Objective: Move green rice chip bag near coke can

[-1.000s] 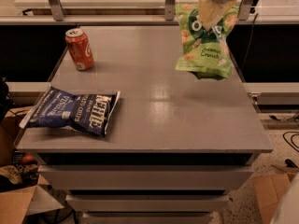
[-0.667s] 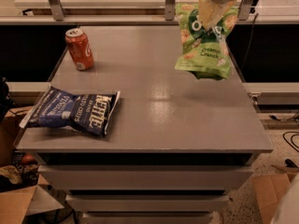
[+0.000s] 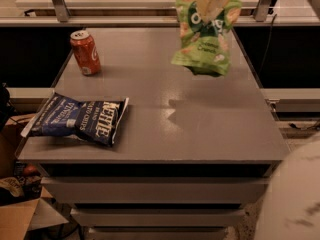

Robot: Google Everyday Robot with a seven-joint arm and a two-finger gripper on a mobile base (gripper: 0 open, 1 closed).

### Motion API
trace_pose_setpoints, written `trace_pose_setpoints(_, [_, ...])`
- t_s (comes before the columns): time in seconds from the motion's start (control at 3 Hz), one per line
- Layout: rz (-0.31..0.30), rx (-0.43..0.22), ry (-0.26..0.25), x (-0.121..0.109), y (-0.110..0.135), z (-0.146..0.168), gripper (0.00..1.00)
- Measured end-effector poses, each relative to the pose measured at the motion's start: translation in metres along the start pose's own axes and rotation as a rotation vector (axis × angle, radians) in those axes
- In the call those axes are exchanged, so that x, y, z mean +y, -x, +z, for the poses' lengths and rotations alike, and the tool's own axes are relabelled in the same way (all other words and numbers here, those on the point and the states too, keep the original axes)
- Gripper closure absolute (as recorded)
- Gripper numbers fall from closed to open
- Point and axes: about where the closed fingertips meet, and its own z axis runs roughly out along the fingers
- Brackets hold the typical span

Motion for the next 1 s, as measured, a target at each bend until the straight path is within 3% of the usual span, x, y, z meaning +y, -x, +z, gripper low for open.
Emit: trace_pose_setpoints(1.0, [-0.117,0.014,0.13,0.103,0.083,0.044,1.0])
